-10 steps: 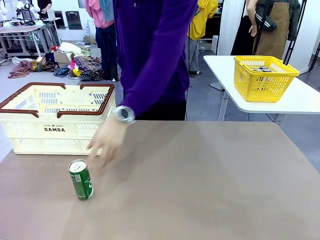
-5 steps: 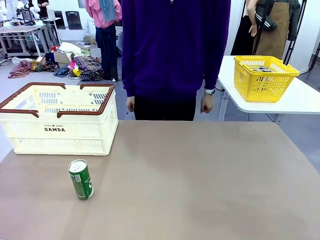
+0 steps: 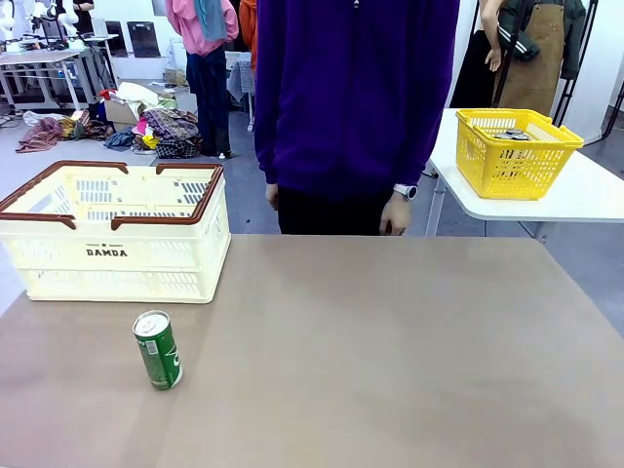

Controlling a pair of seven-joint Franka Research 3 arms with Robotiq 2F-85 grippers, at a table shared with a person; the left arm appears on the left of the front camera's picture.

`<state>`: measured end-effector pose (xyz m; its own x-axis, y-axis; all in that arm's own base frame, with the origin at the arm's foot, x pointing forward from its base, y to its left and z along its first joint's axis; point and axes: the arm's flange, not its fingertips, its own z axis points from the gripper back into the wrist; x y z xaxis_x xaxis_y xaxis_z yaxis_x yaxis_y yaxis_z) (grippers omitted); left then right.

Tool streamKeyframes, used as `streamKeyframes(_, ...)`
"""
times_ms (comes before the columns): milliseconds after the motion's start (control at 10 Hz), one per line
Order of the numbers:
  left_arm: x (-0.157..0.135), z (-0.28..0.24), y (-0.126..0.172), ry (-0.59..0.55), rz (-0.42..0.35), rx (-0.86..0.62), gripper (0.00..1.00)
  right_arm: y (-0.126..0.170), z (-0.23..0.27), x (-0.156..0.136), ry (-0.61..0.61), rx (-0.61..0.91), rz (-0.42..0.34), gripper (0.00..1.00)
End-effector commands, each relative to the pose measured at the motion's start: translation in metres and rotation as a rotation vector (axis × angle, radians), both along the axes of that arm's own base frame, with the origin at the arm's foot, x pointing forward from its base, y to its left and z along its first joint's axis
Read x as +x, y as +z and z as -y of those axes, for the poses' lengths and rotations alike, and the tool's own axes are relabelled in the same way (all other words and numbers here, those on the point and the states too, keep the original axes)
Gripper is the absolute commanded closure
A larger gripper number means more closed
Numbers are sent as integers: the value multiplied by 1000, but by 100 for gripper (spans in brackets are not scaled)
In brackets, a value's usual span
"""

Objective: Place the drinks into the Shopping basket.
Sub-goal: Pick up one drink and place it into the Shopping basket.

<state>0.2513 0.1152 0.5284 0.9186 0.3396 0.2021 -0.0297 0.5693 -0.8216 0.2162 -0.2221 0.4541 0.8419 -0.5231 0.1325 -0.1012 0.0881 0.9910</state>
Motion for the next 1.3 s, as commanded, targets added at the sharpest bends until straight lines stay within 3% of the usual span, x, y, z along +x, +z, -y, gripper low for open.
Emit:
streamKeyframes(0, 21, 106, -23, -297, -162, 338, 0, 5, 1, 0, -8, 18, 7, 0)
streamKeyframes(200, 44, 170, -39, -328, -173, 519, 0, 5, 1, 0, -8, 18, 7, 0)
streamKeyframes(300, 50, 186, -44, -317, -155, 533, 0, 5, 1, 0, -8, 18, 7, 0)
streamKeyframes(400, 38, 163, -24, -279, -189, 377, 0, 5, 1, 0, -8, 18, 7, 0)
streamKeyframes(800, 42, 175, -31, -285, -191, 418, 0, 5, 1, 0, -8, 18, 7, 0)
streamKeyframes(900, 64, 173, -37, -381, -217, 440, 0, 5, 1, 0, -8, 18, 7, 0)
streamKeyframes(1000, 82, 182, -44, -340, -300, 498, 0, 5, 1, 0, -8, 18, 7, 0)
streamKeyframes(1200, 100, 208, -50, -331, -364, 629, 0, 5, 1, 0, -8, 18, 7, 0)
